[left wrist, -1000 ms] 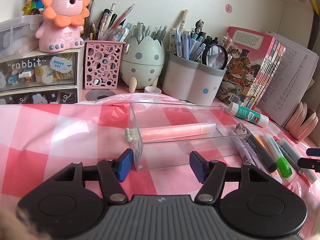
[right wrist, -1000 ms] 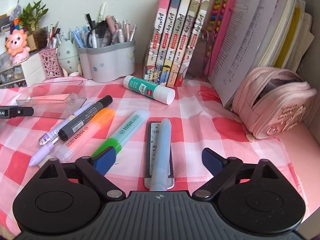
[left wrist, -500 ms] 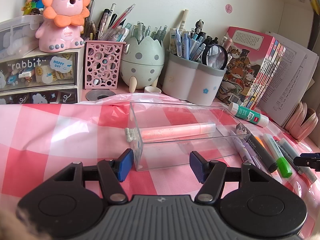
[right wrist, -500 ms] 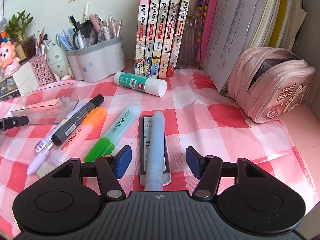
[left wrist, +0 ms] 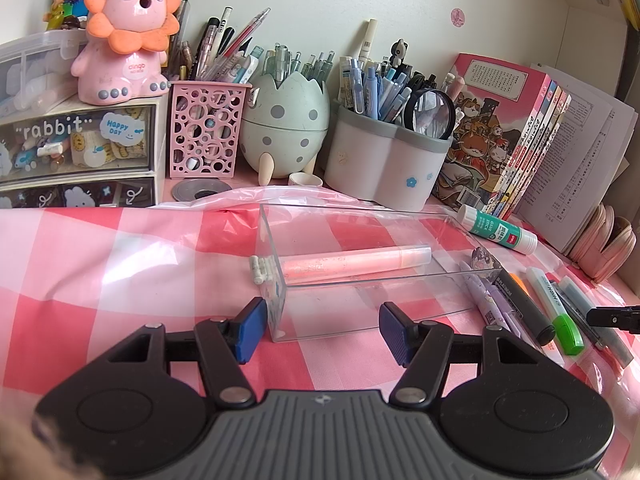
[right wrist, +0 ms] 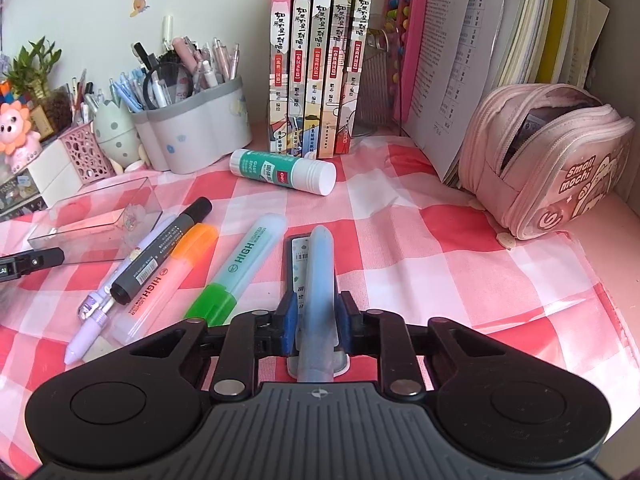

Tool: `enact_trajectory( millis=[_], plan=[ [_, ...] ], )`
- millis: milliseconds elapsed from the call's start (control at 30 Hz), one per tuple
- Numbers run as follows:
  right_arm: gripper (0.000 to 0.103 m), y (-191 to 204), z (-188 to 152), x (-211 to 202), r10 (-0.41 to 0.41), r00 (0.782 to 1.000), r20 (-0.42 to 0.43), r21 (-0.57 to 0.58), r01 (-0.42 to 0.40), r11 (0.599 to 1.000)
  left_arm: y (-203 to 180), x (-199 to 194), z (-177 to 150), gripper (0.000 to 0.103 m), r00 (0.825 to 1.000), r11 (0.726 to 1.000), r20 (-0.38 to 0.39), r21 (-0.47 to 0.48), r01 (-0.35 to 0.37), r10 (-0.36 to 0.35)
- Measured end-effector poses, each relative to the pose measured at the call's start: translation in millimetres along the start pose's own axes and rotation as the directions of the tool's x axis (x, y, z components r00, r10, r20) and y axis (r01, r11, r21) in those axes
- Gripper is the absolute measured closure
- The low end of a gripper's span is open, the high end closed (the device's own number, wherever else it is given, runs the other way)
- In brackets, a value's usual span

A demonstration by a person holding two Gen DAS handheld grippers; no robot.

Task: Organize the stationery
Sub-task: 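Grasp the light blue pen with the right gripper and lift it, then carry the light blue pen into the box beside the pink highlighter, release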

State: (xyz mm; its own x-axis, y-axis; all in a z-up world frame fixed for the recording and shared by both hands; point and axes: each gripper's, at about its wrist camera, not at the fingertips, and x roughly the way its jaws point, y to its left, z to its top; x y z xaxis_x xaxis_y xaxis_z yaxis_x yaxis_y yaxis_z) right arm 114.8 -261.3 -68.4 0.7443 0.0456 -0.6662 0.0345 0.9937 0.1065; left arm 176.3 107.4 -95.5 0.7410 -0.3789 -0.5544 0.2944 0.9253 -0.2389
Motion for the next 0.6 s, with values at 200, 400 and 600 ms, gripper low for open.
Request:
enact_trajectory(
  millis=[200, 400, 600],
  plan=[
    [0.088, 3.0, 0.1, 0.1, 0.005, 1.000, 0.001, -0.021, -0.005, 1.000, 0.0, 0.0, 0.0, 0.068, 1.000, 1.000, 0.000, 0.000, 0.000, 0.000],
    [0.088, 5.8, 5.9, -3.4, 0.023, 1.000, 0.016, -0.049, -0.023, 0.999, -0.1, 0.1, 0.0, 0.068, 1.000, 1.000, 0.000, 0.000, 0.000, 0.000],
    [0.088, 12.7, 15.5, -7.0, 0.045, 0.998, 0.032, -0.080, -0.043, 0.996, -0.1, 0.1, 0.0, 0.068, 1.000, 1.000, 0.000, -0.001, 0.000, 0.000]
  ],
)
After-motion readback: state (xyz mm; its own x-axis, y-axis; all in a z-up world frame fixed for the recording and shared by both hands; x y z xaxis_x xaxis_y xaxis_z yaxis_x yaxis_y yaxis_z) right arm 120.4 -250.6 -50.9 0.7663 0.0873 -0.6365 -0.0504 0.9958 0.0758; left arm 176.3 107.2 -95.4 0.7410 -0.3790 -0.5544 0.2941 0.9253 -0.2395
